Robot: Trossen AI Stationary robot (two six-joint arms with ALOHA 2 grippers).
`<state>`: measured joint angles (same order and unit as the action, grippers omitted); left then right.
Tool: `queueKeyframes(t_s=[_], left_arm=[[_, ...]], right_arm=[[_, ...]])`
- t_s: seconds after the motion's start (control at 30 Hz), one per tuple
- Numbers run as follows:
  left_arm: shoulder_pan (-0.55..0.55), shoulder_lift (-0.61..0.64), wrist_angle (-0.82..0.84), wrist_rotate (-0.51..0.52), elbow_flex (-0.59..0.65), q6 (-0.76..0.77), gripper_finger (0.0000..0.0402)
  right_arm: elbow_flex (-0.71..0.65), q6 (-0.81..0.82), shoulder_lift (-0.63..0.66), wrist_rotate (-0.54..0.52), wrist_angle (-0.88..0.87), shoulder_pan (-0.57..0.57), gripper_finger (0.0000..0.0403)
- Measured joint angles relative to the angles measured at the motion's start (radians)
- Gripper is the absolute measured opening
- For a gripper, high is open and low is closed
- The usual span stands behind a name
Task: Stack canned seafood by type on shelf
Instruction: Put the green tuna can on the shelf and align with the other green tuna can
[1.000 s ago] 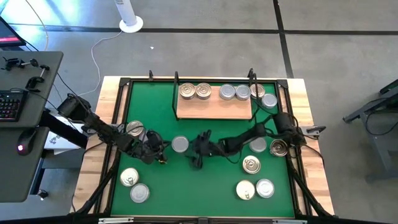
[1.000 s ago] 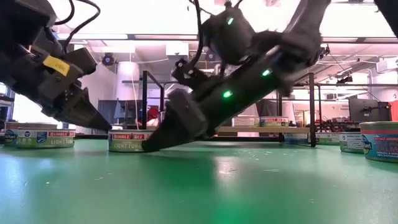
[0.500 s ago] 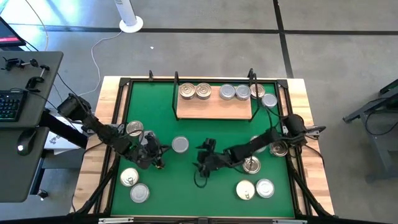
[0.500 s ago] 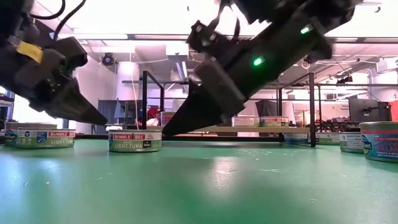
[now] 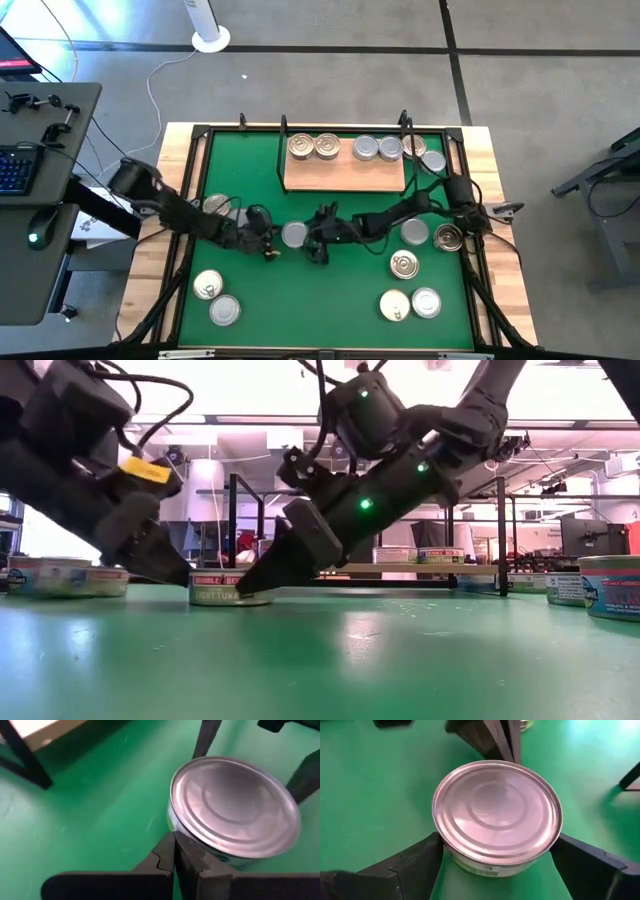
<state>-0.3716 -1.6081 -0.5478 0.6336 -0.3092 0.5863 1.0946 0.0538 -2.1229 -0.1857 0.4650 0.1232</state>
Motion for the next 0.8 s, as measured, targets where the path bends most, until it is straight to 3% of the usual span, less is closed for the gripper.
queueKeyframes(t_s=[0.2,0.4,0.6,0.8], left_arm=[[0.008,-0.171,-0.145,0.042,-0.061,-0.016,0.0000],[0.018,-0.243,-0.172,0.010,-0.118,-0.026,0.0000],[-0.017,-0.173,-0.162,0.008,-0.091,-0.007,0.0000],[-0.071,-0.030,-0.058,0.010,-0.087,-0.011,0.0000]], right_arm=[[-0.002,0.021,-0.004,0.097,0.012,-0.010,0.0352],[-0.002,0.031,-0.004,0.173,0.003,-0.002,0.0354],[0.007,0.064,-0.004,0.179,-0.007,0.016,0.0354],[0.007,0.054,-0.003,0.011,-0.022,0.095,0.0353]])
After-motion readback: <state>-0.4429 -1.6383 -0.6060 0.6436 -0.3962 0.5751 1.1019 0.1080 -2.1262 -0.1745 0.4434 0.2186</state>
